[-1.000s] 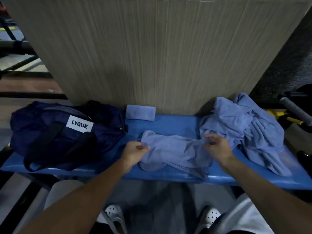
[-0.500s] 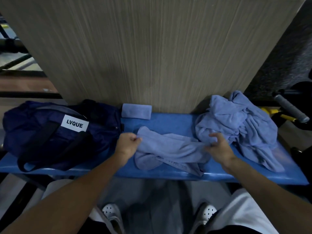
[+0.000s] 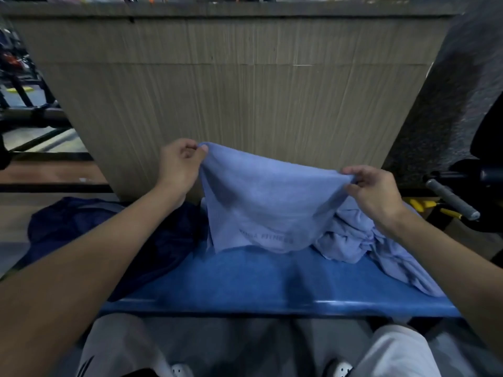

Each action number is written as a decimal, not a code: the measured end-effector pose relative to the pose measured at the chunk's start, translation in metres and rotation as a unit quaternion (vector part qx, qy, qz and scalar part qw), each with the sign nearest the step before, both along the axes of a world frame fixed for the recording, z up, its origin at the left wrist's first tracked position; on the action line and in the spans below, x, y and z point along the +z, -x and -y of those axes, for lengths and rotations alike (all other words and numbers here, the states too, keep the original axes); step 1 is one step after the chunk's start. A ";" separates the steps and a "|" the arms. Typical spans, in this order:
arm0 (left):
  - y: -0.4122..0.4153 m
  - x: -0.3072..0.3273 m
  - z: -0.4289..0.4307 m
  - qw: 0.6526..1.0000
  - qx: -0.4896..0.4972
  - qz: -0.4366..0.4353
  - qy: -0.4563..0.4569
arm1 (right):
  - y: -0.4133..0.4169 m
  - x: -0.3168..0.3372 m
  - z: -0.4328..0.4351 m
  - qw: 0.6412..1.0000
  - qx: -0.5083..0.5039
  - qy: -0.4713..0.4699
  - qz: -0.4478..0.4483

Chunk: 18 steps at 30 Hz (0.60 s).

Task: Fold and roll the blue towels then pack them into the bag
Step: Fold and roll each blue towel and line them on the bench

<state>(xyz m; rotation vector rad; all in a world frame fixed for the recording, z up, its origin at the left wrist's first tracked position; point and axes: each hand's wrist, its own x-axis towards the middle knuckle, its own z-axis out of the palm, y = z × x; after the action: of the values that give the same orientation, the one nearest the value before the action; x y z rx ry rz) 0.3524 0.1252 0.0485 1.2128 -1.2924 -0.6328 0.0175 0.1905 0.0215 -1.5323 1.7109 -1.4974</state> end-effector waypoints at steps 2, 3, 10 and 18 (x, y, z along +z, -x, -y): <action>-0.001 0.006 -0.003 1.000 -0.012 0.011 0.002 | 0.002 0.006 -0.002 1.000 -0.003 0.006 0.008; -0.001 0.007 -0.004 1.000 -0.017 0.016 -0.003 | 0.002 0.009 -0.003 1.000 -0.007 0.007 0.014; 0.001 0.003 -0.013 0.997 -0.047 -0.001 -0.058 | 0.011 0.010 -0.011 0.998 -0.042 0.012 0.045; 0.001 -0.005 -0.012 0.996 -0.034 -0.046 -0.071 | 0.010 0.004 -0.010 0.987 -0.005 -0.077 0.144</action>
<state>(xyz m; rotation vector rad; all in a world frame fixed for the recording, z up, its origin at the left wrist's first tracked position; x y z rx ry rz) 0.3514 0.1374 0.0440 1.2443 -1.2311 -0.8327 0.0070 0.2009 0.0256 -1.1673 1.6238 -1.4723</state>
